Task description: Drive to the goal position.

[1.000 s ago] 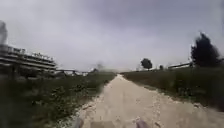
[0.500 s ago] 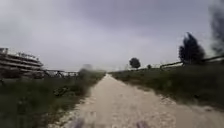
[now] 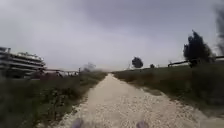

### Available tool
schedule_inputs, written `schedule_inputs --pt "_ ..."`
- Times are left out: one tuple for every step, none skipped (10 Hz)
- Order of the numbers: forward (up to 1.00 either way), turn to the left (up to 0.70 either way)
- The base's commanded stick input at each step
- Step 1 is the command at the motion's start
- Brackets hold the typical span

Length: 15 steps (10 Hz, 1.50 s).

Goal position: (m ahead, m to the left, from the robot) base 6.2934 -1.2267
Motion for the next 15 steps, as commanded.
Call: schedule_inputs --pt "1.0 0.0" --pt "1.0 0.0" --pt "1.0 0.0" --pt "1.0 0.0" --pt "1.0 0.0" --pt "1.0 0.0" --pt "1.0 0.0" --pt "1.0 0.0" --pt "1.0 0.0" --pt "1.0 0.0" --pt "1.0 0.0" --pt "1.0 0.0" --pt "1.0 0.0" --pt "1.0 0.0" --pt "1.0 0.0"
